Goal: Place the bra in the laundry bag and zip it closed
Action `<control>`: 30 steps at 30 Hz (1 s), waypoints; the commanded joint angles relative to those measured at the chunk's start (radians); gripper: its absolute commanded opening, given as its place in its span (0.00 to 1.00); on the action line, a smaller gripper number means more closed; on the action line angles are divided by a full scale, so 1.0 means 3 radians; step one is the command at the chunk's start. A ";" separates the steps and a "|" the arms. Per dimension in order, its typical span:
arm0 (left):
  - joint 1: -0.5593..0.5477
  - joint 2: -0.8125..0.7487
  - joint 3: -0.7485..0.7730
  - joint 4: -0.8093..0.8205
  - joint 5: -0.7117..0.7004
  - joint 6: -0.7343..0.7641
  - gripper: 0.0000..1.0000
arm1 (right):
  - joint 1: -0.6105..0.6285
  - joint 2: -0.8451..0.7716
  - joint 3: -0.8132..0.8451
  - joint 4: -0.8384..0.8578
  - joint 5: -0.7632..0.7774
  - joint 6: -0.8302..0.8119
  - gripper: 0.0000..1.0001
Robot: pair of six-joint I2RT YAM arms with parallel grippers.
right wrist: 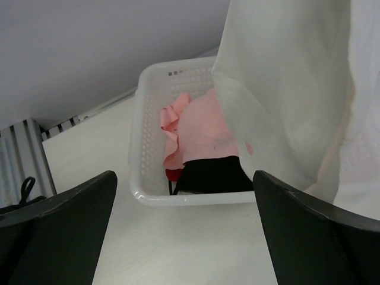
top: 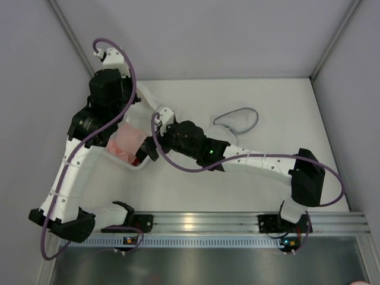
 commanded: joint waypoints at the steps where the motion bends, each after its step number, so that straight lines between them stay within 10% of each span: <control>1: -0.0016 -0.0149 0.0009 0.0108 0.0043 0.0032 0.00 | -0.0031 -0.0011 0.0158 0.0263 0.0188 -0.0164 0.99; 18: -0.0016 -0.0256 -0.0007 0.0113 0.0227 0.0088 0.00 | -0.0261 0.0234 0.0357 0.0345 0.0275 -0.0418 1.00; 30: -0.0016 -0.0246 -0.0012 0.0098 0.0401 0.0124 0.00 | -0.0598 -0.0067 -0.0251 0.1648 -0.1146 -0.0169 0.99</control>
